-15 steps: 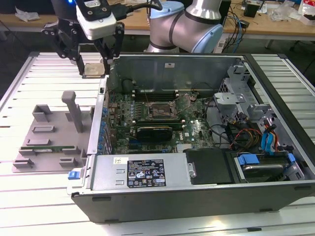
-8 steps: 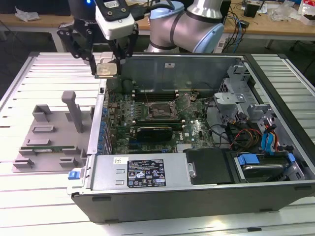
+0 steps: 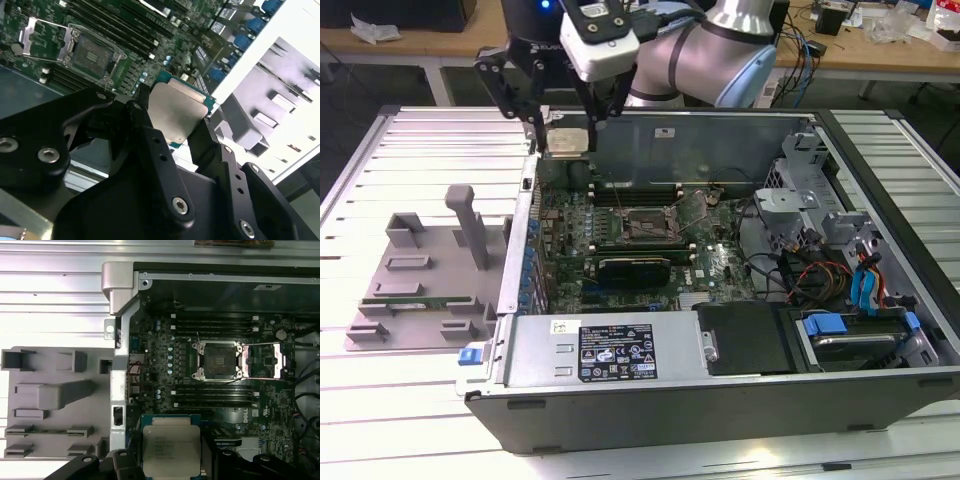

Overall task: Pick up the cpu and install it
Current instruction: 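Pick up the cpu and move it towards the insertion slot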

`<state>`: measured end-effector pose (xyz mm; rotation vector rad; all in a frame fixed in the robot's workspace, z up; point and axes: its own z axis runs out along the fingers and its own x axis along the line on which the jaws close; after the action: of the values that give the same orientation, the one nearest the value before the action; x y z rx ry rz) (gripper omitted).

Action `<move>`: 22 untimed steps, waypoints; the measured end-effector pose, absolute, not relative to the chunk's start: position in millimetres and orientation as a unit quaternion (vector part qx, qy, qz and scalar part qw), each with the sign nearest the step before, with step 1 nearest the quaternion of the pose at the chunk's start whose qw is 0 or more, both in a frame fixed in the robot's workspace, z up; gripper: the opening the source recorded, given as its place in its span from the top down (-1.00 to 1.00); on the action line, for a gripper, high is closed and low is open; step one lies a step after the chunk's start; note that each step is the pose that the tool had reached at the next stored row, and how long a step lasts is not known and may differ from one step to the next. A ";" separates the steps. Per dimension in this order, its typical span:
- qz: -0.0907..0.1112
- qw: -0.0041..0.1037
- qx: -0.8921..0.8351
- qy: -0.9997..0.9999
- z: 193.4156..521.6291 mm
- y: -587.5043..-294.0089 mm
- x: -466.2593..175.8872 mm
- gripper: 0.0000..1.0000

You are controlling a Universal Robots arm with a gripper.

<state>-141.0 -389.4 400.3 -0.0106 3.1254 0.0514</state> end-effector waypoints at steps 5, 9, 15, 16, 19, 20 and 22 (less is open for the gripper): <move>0.016 0.008 -0.003 1.000 400.4 -389.4 -124.2 -0.09; 0.016 0.008 -0.003 1.000 400.3 -389.4 -111.5 -0.09; 0.016 0.008 -0.003 1.000 400.4 -389.4 -91.4 -0.09; 0.016 0.008 -0.003 1.000 400.4 -389.4 -91.2 -0.09; 0.016 0.008 -0.003 1.000 400.3 -389.4 -90.7 -0.09; 0.017 0.008 -0.003 1.000 399.8 -389.4 -90.1 -0.09; 0.016 0.006 -0.003 1.000 398.4 -389.4 -88.1 -0.09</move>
<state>-88.1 -389.4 398.4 -0.0103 3.1300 0.0513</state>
